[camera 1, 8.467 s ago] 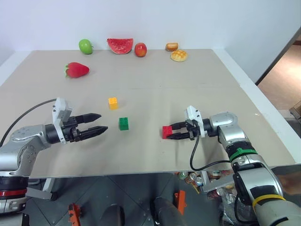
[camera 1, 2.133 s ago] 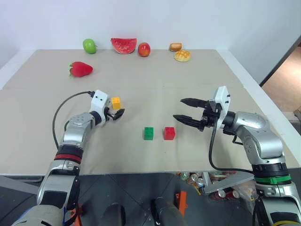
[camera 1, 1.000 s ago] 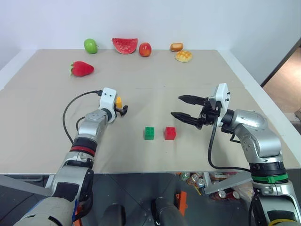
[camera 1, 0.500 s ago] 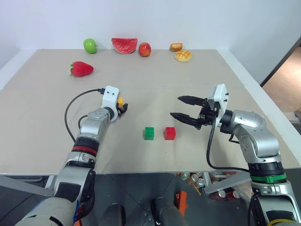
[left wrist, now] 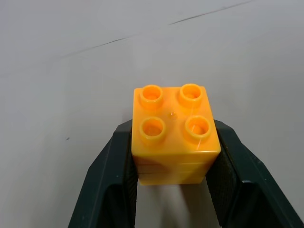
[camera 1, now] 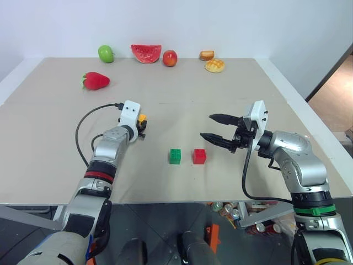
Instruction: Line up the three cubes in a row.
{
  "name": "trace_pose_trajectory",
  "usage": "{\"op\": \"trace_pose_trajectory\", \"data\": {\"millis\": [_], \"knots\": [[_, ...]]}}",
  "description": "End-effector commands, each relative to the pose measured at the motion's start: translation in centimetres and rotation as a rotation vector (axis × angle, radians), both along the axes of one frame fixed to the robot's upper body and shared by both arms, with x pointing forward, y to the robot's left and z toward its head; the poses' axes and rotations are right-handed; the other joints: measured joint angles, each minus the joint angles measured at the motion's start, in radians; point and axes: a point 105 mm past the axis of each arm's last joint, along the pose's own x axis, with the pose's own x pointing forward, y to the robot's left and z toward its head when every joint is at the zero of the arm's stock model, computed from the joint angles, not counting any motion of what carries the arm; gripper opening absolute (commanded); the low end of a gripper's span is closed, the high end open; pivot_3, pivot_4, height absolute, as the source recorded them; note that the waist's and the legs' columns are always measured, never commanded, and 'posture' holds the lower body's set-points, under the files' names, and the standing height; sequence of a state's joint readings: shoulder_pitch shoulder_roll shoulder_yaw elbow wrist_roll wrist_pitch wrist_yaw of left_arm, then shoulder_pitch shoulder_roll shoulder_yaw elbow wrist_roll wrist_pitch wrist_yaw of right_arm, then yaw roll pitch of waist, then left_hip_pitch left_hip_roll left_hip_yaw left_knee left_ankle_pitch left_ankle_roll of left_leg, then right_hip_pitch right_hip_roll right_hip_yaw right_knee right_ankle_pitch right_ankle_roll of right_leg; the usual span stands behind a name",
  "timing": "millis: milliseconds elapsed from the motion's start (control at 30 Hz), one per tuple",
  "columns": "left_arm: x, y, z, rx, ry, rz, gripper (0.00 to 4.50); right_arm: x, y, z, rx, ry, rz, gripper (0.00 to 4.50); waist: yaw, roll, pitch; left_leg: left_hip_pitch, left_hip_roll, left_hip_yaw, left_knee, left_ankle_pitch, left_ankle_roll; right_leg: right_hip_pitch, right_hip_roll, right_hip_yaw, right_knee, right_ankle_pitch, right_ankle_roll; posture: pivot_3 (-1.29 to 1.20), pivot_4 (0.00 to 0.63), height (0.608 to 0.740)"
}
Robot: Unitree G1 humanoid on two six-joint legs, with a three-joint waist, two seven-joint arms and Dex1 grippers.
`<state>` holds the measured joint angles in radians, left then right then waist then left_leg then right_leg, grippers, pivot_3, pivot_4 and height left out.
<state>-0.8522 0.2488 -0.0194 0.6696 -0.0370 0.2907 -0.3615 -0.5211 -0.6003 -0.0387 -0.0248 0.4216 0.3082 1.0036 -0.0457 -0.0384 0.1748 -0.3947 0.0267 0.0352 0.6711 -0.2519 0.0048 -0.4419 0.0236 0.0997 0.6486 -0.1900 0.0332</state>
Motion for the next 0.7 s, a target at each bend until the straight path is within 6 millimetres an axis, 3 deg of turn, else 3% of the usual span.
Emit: {"op": "trace_pose_trajectory", "data": {"millis": [33, 200, 367, 600, 700], "knots": [[-1.1, -1.0, 2.4, 0.114, -0.181, -0.252, 1.47, -0.5, 0.0, 0.8, -0.006, -0.034, 0.016, 3.59, 0.000, 0.000, 0.000, 0.000, 0.000, 0.000, 0.000, 0.000, 0.000, 0.000, 0.000, 0.000, 0.000, 0.000, 0.000, 0.00, 0.150, 0.740], [-5.0, 0.6, 2.7, 0.020, -0.139, -0.628, 1.47, -1.3, -0.9, 0.8, -0.030, -0.015, 0.027, 3.59, -0.002, 0.000, 0.000, 0.001, 0.001, 0.001, -0.001, 0.000, 0.000, 0.000, 0.000, 0.000, 0.000, -0.001, -0.001, 0.00, 0.150, 0.740], [-6.2, 2.8, 3.9, -0.027, -0.078, -0.758, 1.47, -1.5, -1.4, 0.6, -0.044, -0.005, 0.015, 3.59, -0.001, 0.000, 0.000, -0.001, 0.001, 0.000, 0.000, 0.000, 0.000, -0.001, 0.001, -0.001, 0.000, -0.002, -0.002, 0.00, 0.150, 0.740], [-7.5, 2.2, 4.7, -0.022, -0.040, -0.903, 1.47, -1.5, -1.3, 0.7, -0.043, -0.004, 0.009, 3.59, 0.000, 0.000, 0.000, -0.001, 0.000, 0.001, 0.001, 0.000, 0.000, 0.000, 0.000, 0.000, 0.000, -0.001, -0.001, 0.00, 0.150, 0.740], [-9.0, 1.7, 3.0, 0.055, 0.020, -1.003, 1.47, -1.6, -1.3, 0.6, -0.043, -0.003, 0.009, 3.59, 0.000, 0.000, 0.000, -0.001, 0.001, 0.000, 0.001, 0.000, 0.000, 0.000, 0.000, -0.001, 0.000, -0.001, -0.001, 0.00, 0.150, 0.740]]}}
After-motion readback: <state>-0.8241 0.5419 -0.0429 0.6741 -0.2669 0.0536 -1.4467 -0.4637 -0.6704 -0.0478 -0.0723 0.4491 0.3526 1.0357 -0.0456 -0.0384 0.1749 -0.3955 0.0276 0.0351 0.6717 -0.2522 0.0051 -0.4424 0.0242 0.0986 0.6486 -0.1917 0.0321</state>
